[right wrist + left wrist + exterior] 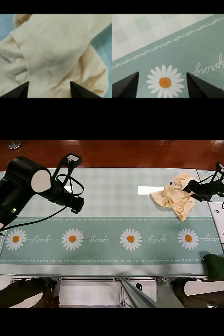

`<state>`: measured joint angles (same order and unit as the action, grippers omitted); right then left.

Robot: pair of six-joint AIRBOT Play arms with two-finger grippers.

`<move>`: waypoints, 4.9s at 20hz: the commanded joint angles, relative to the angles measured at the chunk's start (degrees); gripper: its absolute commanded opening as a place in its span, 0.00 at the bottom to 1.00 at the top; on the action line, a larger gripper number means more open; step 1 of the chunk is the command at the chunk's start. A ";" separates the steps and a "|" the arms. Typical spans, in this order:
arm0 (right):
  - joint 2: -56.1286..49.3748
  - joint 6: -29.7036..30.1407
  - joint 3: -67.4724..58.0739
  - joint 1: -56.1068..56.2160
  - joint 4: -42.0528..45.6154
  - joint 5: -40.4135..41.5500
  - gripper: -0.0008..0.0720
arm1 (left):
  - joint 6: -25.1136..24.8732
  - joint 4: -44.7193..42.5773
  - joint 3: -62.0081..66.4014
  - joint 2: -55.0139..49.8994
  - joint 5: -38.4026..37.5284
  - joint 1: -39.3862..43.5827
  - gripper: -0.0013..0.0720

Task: Fold the shirts.

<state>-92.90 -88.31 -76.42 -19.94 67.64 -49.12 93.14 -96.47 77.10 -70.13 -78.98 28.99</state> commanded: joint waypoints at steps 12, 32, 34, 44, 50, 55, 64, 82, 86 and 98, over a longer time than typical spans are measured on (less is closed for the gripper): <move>2.60 10.38 -5.79 12.59 -1.18 2.47 0.05 | 0.20 0.48 3.02 0.07 -0.87 -0.02 0.99; 51.01 16.81 -21.59 19.76 1.92 -3.89 0.05 | -0.11 -1.97 39.76 23.47 0.72 -0.07 0.98; 47.91 17.09 -21.59 19.82 0.61 -9.90 0.05 | -0.04 -1.95 39.26 24.17 -0.33 -0.04 0.98; 23.78 16.35 -21.59 59.91 7.80 -24.06 0.05 | 0.20 -1.97 34.99 23.63 -12.46 -0.04 0.98; 7.65 11.41 -21.59 82.14 22.97 -22.45 0.05 | 2.69 -2.16 34.99 23.74 -14.71 -0.04 0.98; 5.62 8.28 -21.86 79.73 23.93 -16.65 0.62 | 3.21 -2.16 34.01 23.63 -14.71 -0.04 0.98; 25.35 6.34 -20.15 37.57 38.12 -27.82 0.62 | 8.72 0.90 -2.19 26.86 -6.36 -0.07 1.00; 35.56 14.95 24.41 -4.24 -1.14 -12.90 0.77 | -3.15 35.52 -56.33 50.03 -6.14 -42.10 0.90; 35.56 15.56 24.41 -4.24 -1.14 -11.65 0.77 | -8.79 45.44 -59.52 49.16 -5.05 -60.81 0.93; 35.56 15.54 24.41 -4.24 -1.29 -10.82 0.77 | -11.13 46.86 -60.41 30.53 2.40 -57.64 0.92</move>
<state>-57.36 -72.79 -52.03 -24.14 66.37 -59.94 83.42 -50.48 16.86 -33.52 -79.79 -31.81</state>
